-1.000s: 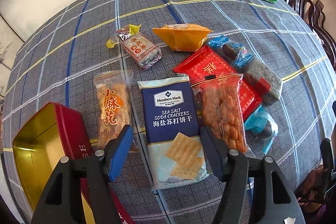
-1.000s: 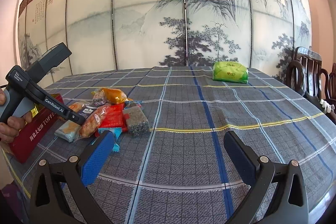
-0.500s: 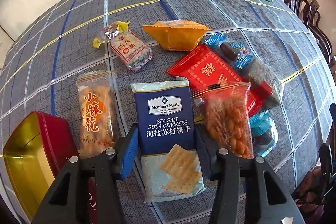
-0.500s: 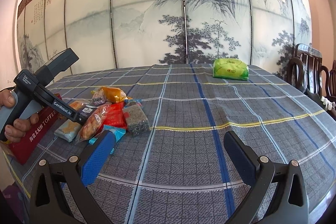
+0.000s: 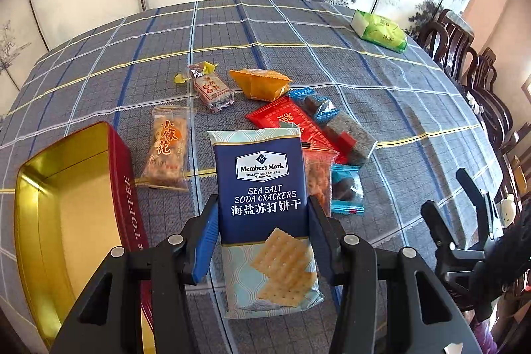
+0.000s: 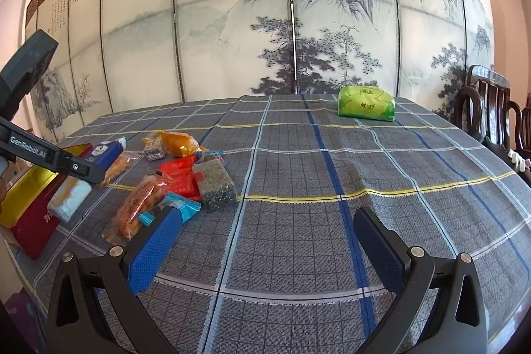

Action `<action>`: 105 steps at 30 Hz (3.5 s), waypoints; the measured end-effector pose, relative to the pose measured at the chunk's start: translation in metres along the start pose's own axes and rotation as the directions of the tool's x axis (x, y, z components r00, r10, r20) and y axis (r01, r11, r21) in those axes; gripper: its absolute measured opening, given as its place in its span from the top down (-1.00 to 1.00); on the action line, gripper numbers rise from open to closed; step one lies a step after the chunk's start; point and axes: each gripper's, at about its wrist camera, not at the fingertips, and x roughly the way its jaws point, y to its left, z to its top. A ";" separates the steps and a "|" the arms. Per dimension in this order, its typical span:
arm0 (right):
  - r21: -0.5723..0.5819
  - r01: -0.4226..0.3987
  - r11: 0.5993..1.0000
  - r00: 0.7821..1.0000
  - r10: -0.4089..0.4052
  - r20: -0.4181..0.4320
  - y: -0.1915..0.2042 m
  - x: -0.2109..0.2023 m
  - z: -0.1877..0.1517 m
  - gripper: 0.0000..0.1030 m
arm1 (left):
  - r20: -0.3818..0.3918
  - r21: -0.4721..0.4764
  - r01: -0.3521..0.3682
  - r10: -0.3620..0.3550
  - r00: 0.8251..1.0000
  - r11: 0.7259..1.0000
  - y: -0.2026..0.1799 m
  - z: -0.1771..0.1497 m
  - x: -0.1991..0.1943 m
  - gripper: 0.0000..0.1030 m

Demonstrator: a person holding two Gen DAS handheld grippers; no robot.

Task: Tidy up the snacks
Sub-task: 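Grasp the blue Member's Mark soda cracker pack with the left tool, then grasp the teal candy packet with the right tool while left lifts the crackers, then lower the crackers into the gold tin and open the left tool, then carry the teal packet over the tin and release it with the right tool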

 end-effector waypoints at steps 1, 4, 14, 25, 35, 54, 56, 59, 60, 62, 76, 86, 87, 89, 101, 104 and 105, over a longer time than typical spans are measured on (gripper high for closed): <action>-0.004 -0.017 1.000 1.000 0.017 0.000 0.001 0.000 0.000 -1.00 | 0.006 0.001 -0.002 0.002 1.000 1.000 -0.002 -0.003 -0.004 0.10; -0.008 -0.080 0.997 0.997 0.080 0.002 0.003 -0.002 -0.001 -1.00 | 0.025 0.010 -0.003 0.002 1.000 1.000 -0.004 -0.011 -0.017 0.10; 0.038 -0.259 0.965 0.932 0.260 -0.251 0.037 0.050 0.012 0.01 | 0.063 0.011 -0.022 0.022 0.998 1.000 0.008 -0.022 -0.044 0.10; 0.093 -0.235 0.967 0.893 0.253 -0.371 0.049 0.083 0.016 0.01 | 0.089 -0.012 -0.020 0.021 0.996 1.000 0.027 -0.026 -0.054 0.10; 0.106 -0.171 0.980 0.892 0.199 -0.406 0.055 0.097 0.024 0.04 | 0.096 -0.030 -0.028 0.030 0.995 0.999 0.039 -0.031 -0.058 0.10; 0.165 -0.056 0.985 0.916 0.117 -0.384 -0.021 0.096 0.028 0.26 | 0.102 -0.104 -0.208 0.218 0.971 0.973 0.116 -0.030 -0.057 0.10; 0.169 -0.056 0.984 0.917 0.117 -0.381 -0.021 0.096 0.029 0.26 | 0.092 -0.105 -0.232 0.241 0.966 0.967 0.127 -0.029 -0.052 0.10; 0.152 -0.050 0.987 0.918 0.105 -0.383 -0.017 0.096 0.029 0.26 | 0.076 -0.103 -0.277 0.285 0.955 0.955 0.143 -0.028 -0.043 0.10; 0.152 -0.050 0.987 0.918 0.105 -0.382 -0.018 0.096 0.029 0.26 | 0.072 -0.102 -0.287 0.294 0.953 0.953 0.148 -0.027 -0.041 0.10; 0.153 -0.049 0.987 0.918 0.104 -0.382 -0.017 0.096 0.029 0.26 | 0.062 -0.104 -0.302 0.309 0.949 0.948 0.157 -0.025 -0.036 0.10; 0.153 -0.048 0.987 0.919 0.103 -0.381 -0.017 0.096 0.028 0.26 | 0.074 -0.101 -0.394 0.402 0.913 0.913 0.181 -0.013 -0.026 0.01; 0.146 -0.050 0.988 0.924 0.102 -0.369 -0.017 0.092 0.028 0.26 | 0.260 -0.248 -0.388 0.447 0.856 0.887 0.185 -0.024 -0.087 -0.47; 0.142 -0.052 0.989 0.924 0.101 -0.368 -0.015 0.091 0.028 0.26 | 0.262 -0.271 -0.388 0.455 0.851 0.881 0.187 -0.030 -0.093 -0.47; 0.145 -0.058 0.988 0.923 0.108 -0.369 -0.013 0.087 0.026 0.26 | 0.264 -0.299 -0.378 0.457 0.849 0.876 0.188 -0.046 -0.101 -0.48; 0.143 -0.272 0.952 0.903 0.303 -0.303 0.060 0.046 0.065 0.26 | 0.261 -0.453 -0.361 0.508 0.821 0.815 0.191 -0.127 -0.130 -0.48; 0.109 -0.359 0.927 0.876 0.375 -0.304 0.102 0.040 0.078 0.26 | 0.276 -0.436 -0.361 0.504 0.818 0.824 0.186 -0.130 -0.132 -0.48; 0.098 -0.386 0.917 0.865 0.397 -0.308 0.117 0.039 0.081 0.26 | 0.280 -0.428 -0.360 0.501 0.819 0.829 0.185 -0.131 -0.132 -0.49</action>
